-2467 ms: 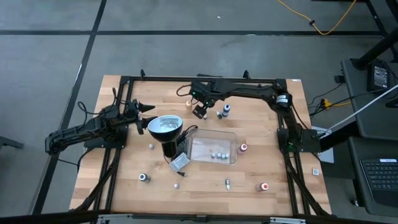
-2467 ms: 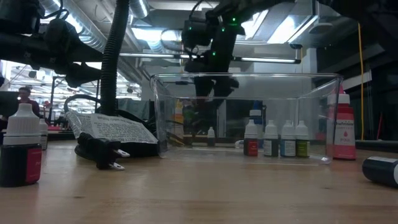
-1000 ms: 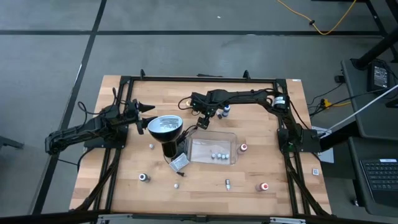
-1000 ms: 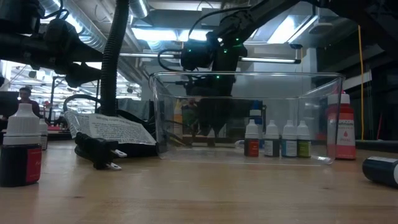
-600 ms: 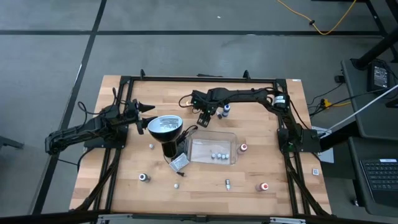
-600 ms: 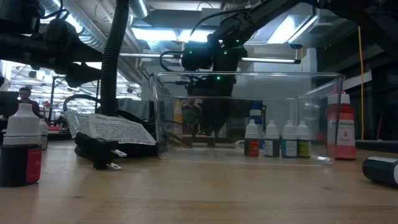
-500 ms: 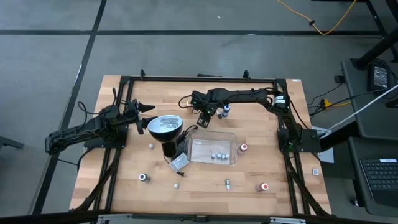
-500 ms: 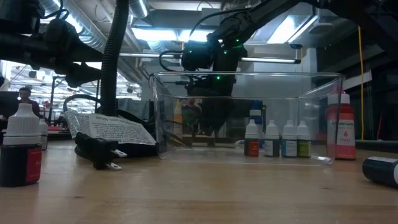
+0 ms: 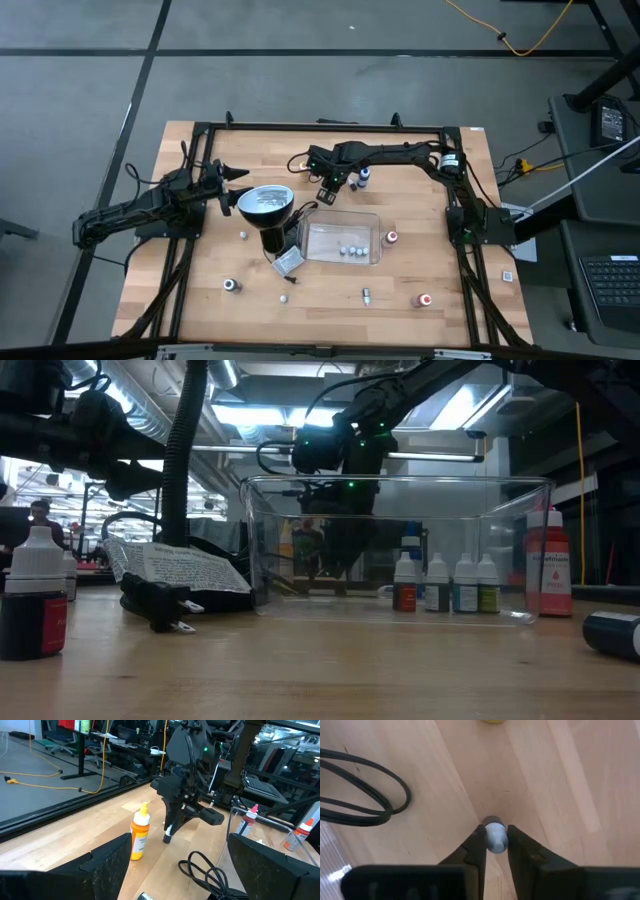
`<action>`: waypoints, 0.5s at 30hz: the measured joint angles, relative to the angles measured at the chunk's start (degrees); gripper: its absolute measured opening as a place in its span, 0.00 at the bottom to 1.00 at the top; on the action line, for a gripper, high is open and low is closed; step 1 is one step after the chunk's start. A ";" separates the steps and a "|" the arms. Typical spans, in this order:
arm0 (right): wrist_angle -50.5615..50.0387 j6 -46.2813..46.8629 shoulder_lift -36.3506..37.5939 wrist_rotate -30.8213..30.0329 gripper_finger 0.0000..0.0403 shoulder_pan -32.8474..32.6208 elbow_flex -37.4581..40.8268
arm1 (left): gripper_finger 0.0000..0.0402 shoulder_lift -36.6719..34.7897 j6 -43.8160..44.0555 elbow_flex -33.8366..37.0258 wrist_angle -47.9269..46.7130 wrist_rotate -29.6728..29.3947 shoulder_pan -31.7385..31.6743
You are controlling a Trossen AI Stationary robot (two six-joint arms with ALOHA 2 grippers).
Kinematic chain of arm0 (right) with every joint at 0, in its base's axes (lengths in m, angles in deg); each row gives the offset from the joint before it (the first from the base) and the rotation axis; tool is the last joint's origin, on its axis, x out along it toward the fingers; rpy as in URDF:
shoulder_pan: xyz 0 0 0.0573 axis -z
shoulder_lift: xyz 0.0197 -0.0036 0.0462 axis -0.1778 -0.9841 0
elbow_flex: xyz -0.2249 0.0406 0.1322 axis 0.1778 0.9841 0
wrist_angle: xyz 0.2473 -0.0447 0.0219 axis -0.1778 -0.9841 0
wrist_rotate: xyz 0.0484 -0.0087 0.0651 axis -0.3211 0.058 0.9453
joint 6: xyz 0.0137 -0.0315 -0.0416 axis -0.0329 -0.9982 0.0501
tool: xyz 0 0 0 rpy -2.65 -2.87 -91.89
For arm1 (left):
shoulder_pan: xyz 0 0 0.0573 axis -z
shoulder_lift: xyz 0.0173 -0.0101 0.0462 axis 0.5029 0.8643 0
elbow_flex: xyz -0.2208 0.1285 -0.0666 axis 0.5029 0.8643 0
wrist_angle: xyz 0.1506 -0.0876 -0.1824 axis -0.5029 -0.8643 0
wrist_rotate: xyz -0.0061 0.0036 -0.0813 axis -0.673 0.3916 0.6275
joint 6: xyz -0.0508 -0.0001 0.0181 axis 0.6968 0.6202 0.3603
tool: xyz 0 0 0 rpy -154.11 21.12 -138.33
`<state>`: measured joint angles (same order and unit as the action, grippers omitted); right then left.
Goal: Pick & Place food coloring
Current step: Put the small black food coloring bottle into the transparent bin
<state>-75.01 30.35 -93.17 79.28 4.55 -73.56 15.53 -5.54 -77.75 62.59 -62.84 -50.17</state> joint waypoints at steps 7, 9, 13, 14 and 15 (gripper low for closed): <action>-4.16 0.04 0.01 0.00 0.17 0.04 -2.88 | 0.80 0.00 0.00 0.00 0.00 0.00 -0.02; -6.61 0.04 0.01 0.00 0.17 0.04 -4.73 | 0.80 0.00 0.00 0.00 0.00 0.00 -0.02; -11.64 0.06 0.01 -0.01 0.15 0.11 -9.16 | 0.80 -0.02 -0.02 0.00 0.00 0.02 -0.01; -13.00 0.07 0.01 0.00 0.15 0.11 -10.26 | 0.80 -0.02 0.02 0.00 -0.01 0.00 -0.02; -14.36 0.07 0.03 0.00 0.15 0.11 -11.36 | 0.80 -0.01 0.01 0.00 0.00 0.00 -0.02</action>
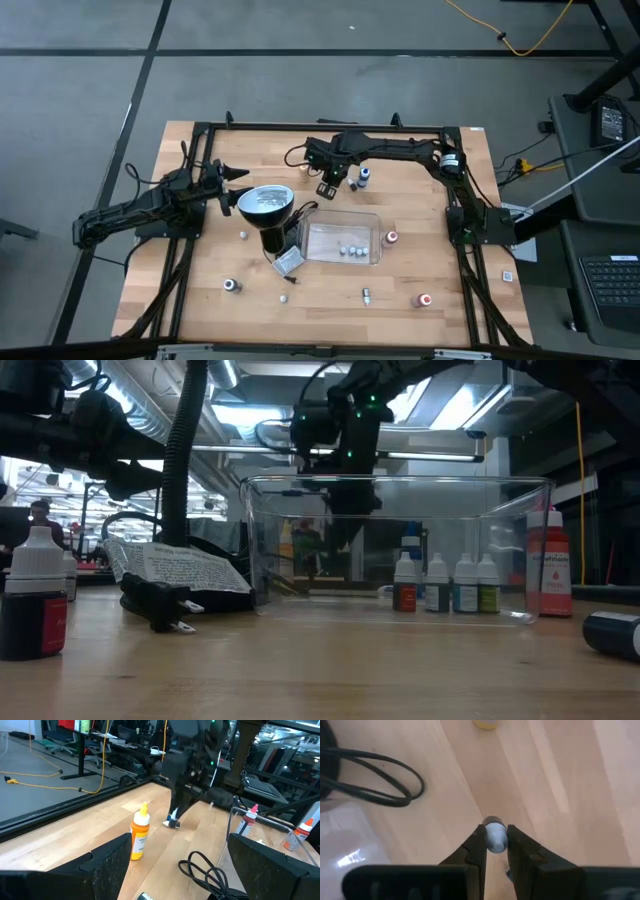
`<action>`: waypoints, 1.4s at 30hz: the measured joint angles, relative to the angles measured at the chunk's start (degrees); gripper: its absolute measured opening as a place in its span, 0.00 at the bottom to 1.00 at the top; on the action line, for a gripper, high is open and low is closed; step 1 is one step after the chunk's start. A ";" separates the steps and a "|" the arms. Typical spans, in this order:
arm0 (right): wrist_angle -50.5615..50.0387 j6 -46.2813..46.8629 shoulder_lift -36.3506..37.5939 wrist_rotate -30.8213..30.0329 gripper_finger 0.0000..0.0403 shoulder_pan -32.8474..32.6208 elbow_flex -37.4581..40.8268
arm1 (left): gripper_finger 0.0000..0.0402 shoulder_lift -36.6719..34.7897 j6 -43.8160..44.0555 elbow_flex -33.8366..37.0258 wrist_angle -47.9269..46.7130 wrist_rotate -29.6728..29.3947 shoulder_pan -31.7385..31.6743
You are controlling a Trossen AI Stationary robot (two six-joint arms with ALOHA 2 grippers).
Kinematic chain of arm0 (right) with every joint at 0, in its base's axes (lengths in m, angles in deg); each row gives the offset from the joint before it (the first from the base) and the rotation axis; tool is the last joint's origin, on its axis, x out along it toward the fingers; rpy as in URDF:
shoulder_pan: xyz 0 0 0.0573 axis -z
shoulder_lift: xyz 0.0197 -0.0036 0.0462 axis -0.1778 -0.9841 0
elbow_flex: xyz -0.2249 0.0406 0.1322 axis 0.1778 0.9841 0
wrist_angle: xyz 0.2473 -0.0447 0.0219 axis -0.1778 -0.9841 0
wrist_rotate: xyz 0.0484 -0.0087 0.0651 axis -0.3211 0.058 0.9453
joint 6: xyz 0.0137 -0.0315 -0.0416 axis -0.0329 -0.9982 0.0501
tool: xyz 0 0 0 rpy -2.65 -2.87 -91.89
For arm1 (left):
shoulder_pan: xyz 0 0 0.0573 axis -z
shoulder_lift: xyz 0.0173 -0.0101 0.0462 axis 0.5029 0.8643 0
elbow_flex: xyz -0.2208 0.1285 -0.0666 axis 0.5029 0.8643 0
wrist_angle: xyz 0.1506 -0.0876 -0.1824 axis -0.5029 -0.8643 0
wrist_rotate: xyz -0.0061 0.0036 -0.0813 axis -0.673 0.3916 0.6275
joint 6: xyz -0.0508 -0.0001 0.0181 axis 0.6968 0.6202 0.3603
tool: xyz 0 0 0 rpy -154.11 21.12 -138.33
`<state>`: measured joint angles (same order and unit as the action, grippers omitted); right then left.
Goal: Pick & Place food coloring
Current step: Put the small black food coloring bottle into the transparent bin
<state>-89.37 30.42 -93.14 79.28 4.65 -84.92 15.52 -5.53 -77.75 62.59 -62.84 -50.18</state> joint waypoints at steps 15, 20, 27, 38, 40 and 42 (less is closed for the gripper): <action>-14.65 8.06 5.38 -3.06 0.17 -5.01 -12.51 | 0.80 0.01 -0.01 0.00 0.00 0.00 0.02; -16.01 10.42 7.87 -3.59 0.16 -9.04 -12.57 | 0.80 0.00 0.01 0.00 0.00 0.00 0.00; -17.20 12.07 9.25 -5.14 0.16 -16.28 -12.55 | 0.80 0.00 0.00 0.00 0.01 0.01 0.01; -12.37 16.53 9.43 -5.16 0.16 -25.75 -6.97 | 0.80 0.01 -0.03 0.00 0.00 0.00 0.02; -12.24 17.71 9.43 -5.18 0.17 -26.41 -5.87 | 0.80 0.00 0.00 0.00 0.00 0.00 0.00; -11.46 18.05 9.43 -5.22 0.17 -27.06 -5.10 | 0.80 -0.01 -0.01 0.00 0.01 0.00 0.01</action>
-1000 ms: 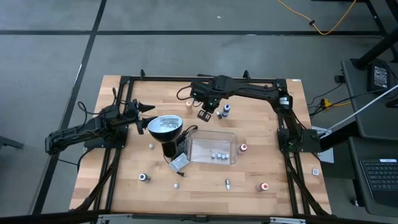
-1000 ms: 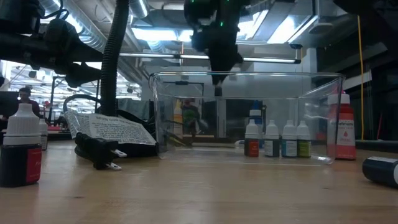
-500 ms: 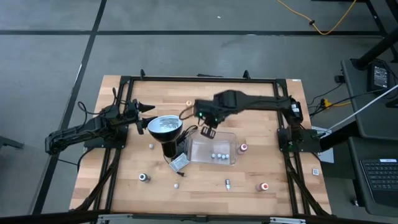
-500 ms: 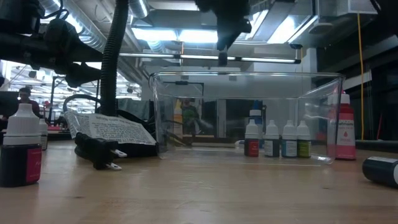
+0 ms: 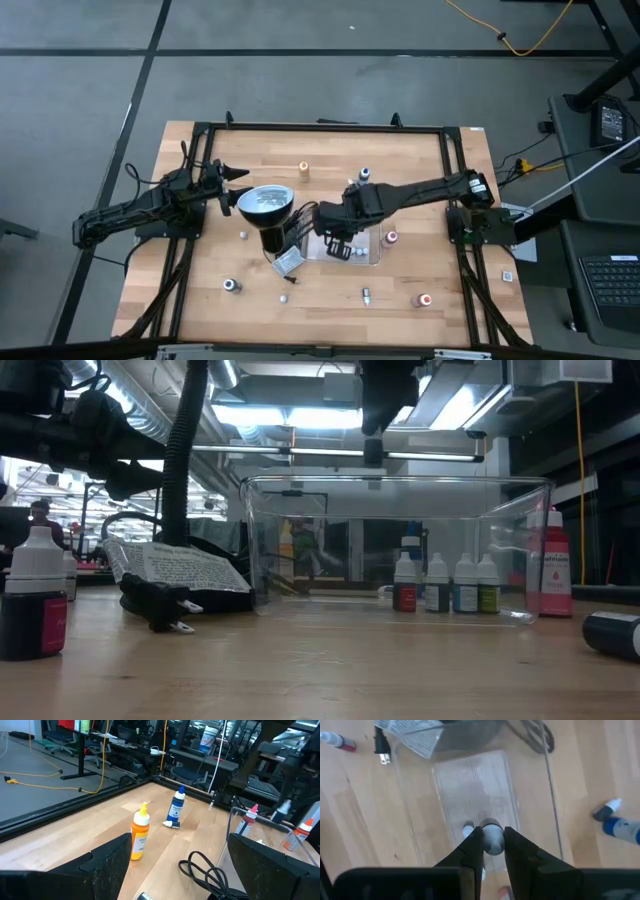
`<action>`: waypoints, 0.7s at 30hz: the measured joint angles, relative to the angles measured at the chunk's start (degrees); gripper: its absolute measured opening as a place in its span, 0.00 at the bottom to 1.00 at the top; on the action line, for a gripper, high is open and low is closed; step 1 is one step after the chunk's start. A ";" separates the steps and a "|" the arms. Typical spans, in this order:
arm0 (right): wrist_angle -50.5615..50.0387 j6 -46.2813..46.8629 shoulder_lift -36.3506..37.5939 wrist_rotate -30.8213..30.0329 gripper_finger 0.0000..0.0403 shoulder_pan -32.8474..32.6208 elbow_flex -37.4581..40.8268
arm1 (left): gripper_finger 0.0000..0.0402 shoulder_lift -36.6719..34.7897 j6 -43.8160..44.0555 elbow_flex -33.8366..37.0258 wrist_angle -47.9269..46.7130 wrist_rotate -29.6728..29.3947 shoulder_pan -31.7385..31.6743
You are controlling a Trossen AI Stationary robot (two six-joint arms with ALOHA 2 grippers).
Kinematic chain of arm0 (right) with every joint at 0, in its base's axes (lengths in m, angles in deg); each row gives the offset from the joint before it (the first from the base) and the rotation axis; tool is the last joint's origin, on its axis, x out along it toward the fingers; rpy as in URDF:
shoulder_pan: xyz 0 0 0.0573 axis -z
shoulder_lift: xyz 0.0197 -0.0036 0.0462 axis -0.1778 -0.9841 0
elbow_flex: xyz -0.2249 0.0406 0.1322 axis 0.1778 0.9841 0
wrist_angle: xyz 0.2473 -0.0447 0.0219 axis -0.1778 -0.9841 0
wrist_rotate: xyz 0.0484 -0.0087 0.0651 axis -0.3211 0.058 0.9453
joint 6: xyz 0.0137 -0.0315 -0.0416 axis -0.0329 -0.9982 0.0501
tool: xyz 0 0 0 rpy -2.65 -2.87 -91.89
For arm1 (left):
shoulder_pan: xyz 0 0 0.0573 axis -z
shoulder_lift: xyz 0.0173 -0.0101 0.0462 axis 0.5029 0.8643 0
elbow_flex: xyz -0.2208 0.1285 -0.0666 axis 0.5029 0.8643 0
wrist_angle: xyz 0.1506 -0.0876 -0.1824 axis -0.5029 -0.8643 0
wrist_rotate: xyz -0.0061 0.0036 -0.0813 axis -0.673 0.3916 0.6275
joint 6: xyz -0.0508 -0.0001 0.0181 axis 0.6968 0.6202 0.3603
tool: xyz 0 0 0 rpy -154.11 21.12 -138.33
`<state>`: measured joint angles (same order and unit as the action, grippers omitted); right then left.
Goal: Pick & Place food coloring
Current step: Put the small black food coloring bottle into the transparent bin
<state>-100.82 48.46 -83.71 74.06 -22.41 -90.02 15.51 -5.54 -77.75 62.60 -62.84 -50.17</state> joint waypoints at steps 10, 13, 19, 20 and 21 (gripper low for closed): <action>11.84 -0.01 -0.02 0.03 0.17 -3.24 6.68 | 0.80 0.01 0.00 0.00 -0.01 0.00 0.01; 13.33 -0.01 -0.04 0.09 0.16 -3.62 9.24 | 0.80 0.01 0.02 0.00 -0.01 0.00 0.00; 16.90 -0.25 -0.04 0.07 0.17 -3.91 14.52 | 0.80 0.01 -0.02 0.00 -0.01 0.00 0.01; 17.74 -0.27 -0.04 0.08 0.17 -3.91 15.32 | 0.80 0.02 0.00 0.00 -0.01 0.00 -0.01; 18.59 -0.28 -0.04 0.07 0.17 -3.89 16.21 | 0.80 0.01 0.02 0.00 -0.01 0.00 0.01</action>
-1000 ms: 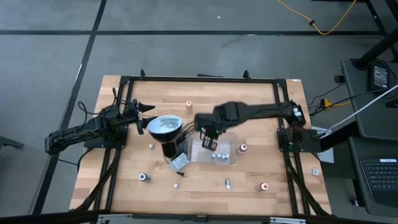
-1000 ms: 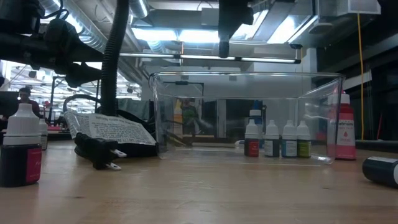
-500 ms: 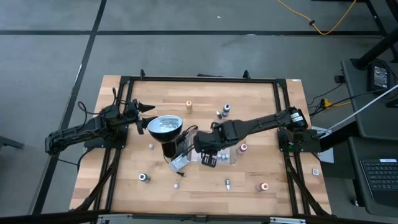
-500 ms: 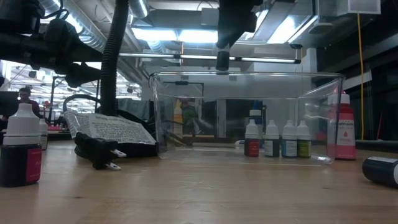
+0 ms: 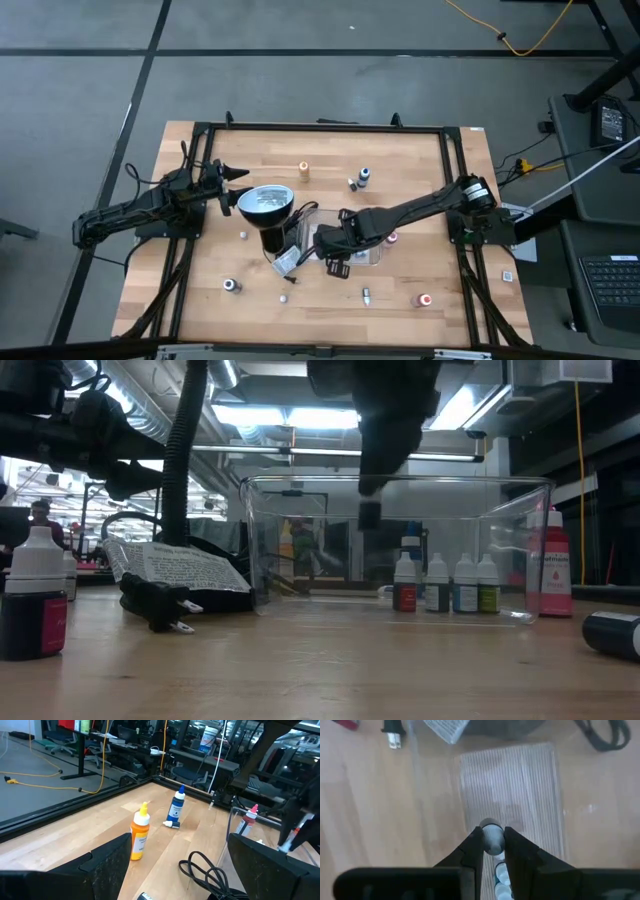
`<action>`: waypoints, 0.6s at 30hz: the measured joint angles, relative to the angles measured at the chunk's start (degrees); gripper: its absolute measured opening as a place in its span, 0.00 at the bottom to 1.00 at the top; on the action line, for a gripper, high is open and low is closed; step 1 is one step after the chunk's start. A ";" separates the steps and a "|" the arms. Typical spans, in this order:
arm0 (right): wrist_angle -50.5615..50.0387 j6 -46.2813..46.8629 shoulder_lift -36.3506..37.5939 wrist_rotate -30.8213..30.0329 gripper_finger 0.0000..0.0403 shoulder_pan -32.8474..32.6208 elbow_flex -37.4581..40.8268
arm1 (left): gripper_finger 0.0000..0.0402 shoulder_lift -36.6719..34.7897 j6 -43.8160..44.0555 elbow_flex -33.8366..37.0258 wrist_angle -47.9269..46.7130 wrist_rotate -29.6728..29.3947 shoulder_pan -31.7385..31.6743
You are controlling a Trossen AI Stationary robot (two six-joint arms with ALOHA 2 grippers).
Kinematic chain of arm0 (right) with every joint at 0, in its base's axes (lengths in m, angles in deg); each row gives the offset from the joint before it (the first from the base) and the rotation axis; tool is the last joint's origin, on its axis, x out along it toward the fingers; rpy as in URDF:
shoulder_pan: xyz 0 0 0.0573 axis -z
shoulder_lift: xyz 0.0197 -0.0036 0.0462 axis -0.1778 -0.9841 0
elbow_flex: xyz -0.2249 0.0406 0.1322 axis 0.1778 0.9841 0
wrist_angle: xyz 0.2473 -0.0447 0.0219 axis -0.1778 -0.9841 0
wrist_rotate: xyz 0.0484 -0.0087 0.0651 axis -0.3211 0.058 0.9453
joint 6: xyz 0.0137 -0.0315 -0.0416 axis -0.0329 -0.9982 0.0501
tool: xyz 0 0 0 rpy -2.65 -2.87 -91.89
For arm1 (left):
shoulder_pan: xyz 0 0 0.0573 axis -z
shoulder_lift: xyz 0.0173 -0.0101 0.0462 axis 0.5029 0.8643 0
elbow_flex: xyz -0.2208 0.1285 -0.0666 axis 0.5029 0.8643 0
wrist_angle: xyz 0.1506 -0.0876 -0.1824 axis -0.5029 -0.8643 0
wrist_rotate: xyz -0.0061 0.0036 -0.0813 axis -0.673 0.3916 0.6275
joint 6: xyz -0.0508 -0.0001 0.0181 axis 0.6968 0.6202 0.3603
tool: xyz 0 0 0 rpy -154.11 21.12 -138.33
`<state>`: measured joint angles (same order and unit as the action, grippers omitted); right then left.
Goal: Pick & Place food coloring
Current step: Put the small black food coloring bottle into the transparent bin
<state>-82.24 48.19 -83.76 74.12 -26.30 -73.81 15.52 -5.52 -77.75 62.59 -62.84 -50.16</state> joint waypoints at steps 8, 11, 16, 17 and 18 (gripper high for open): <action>5.58 -0.44 -0.02 0.04 0.17 0.00 5.10 | 0.80 0.01 0.00 0.00 0.00 0.00 0.00; 7.27 -0.50 -0.02 0.08 0.17 0.00 6.74 | 0.80 0.00 -0.03 0.00 0.00 0.00 -0.01; 9.35 -1.66 -0.25 0.11 0.17 0.01 9.01 | 0.80 0.00 -0.01 0.00 0.00 0.00 -0.01; 9.55 -1.69 -0.51 0.13 0.17 0.05 9.20 | 0.80 -0.01 -0.02 0.00 0.00 0.00 0.00; 9.56 -1.87 -0.85 0.13 0.17 0.12 9.30 | 0.80 -0.01 -0.04 0.00 0.00 0.00 -0.02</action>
<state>-72.68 46.32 -84.60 74.25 -26.18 -64.50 15.51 -5.56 -77.75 62.59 -62.84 -50.18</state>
